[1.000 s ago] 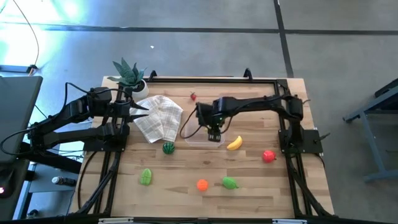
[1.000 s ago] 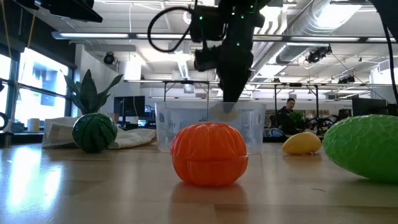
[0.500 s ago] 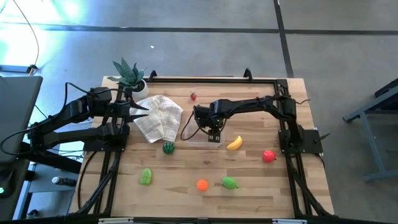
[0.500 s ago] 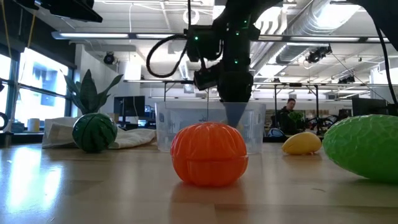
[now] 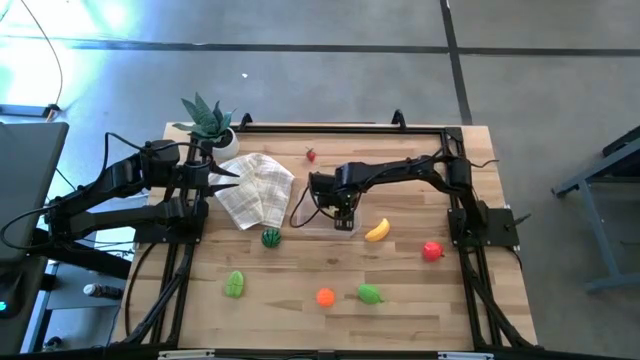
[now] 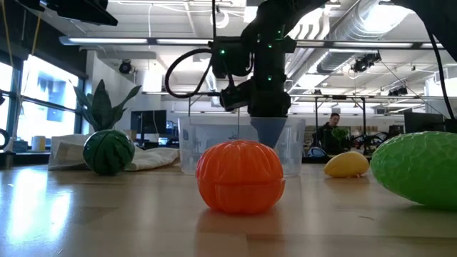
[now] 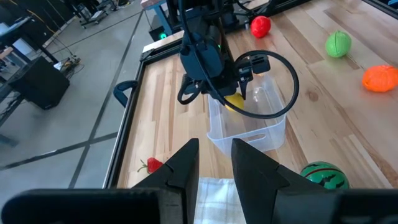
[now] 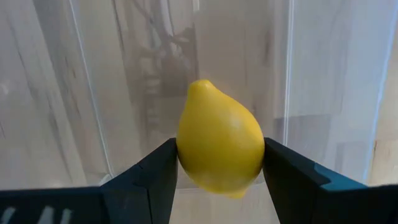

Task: Pick and placing Produce into tupperware
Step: Put the yellow lemon into the transparent container

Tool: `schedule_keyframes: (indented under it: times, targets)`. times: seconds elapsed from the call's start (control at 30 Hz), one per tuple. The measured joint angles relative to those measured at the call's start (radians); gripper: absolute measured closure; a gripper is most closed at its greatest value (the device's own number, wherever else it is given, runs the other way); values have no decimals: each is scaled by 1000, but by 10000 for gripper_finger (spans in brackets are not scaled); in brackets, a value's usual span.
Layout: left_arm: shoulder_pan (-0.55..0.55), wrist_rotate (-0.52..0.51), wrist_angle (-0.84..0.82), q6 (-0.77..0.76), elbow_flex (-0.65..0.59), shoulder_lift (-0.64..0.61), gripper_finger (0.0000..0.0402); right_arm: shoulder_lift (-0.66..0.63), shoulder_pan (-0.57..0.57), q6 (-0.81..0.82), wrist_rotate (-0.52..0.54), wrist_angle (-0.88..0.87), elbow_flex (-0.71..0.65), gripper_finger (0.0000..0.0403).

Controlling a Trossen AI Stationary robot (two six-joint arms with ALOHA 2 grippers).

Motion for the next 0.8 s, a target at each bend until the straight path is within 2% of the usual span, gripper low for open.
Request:
schedule_keyframes:
  times: [0.57, 0.8]
  targets:
    - [0, 0, 0, 0, 0, 0, 316, 3, 0, 27, -2, -23, 0, 192]
    - [0, 0, 0, 0, 0, 0, 316, 4, 0, 69, 29, -34, 0, 190]
